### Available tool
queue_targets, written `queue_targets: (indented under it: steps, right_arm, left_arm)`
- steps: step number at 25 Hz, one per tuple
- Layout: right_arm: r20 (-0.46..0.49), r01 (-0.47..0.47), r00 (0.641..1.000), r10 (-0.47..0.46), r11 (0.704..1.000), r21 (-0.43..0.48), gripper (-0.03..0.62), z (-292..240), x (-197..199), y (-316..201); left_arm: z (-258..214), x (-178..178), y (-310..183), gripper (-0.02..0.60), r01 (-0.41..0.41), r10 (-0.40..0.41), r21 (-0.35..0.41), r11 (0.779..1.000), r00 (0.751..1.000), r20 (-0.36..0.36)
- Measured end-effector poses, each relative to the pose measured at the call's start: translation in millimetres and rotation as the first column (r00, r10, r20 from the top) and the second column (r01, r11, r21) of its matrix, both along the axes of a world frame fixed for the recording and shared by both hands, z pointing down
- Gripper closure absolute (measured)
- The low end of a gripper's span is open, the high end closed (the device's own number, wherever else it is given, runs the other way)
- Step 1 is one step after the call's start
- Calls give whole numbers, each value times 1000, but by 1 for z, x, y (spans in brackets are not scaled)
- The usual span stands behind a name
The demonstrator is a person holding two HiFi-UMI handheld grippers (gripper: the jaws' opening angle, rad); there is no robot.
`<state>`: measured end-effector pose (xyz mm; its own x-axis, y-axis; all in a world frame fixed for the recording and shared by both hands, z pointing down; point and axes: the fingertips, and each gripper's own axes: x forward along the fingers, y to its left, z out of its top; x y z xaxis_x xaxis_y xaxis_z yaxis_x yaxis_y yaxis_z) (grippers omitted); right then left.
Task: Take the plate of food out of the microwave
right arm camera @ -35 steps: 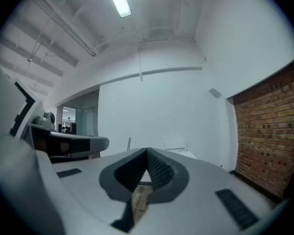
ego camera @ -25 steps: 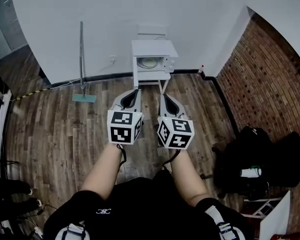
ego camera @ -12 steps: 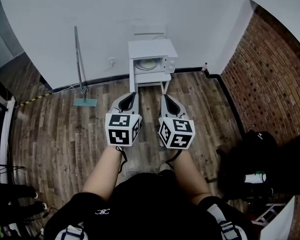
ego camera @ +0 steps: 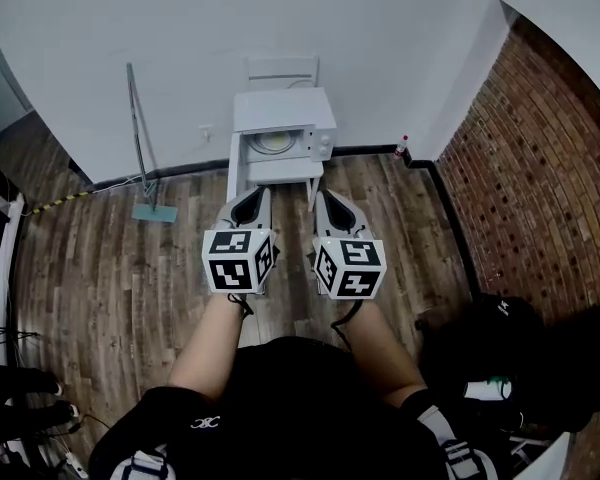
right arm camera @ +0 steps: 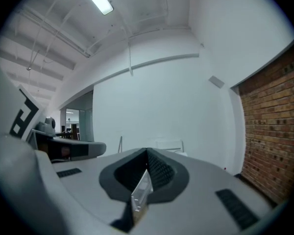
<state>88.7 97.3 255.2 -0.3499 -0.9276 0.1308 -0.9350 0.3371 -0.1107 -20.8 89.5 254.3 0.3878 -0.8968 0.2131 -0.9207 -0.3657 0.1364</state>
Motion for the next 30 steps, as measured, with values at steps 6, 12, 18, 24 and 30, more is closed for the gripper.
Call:
queue_targets:
  steps: [6, 12, 18, 24, 30]
  right_arm:
    - [61, -3, 998, 7, 998, -69, 580, 19, 45, -28]
    - [67, 28, 998, -20, 993, -114, 580, 39, 48, -50]
    - [40, 26, 999, -22, 993, -114, 581, 50, 51, -85]
    - [29, -2, 1000, 5, 994, -108, 581, 46, 59, -148]
    - [8, -14, 1000, 15, 995, -100, 581, 42, 50, -225]
  left_arm:
    - [13, 40, -23, 581, 16, -16, -42, 999, 1000, 18]
    - [30, 49, -45, 581, 24, -22, -78, 997, 1000, 18]
    - [43, 52, -85, 581, 13, -12, -93, 996, 1000, 9]
    - [42, 59, -149, 581, -19, 20, -87, 996, 1000, 10]
    - [41, 49, -232, 581, -37, 39, -77, 996, 999, 21]
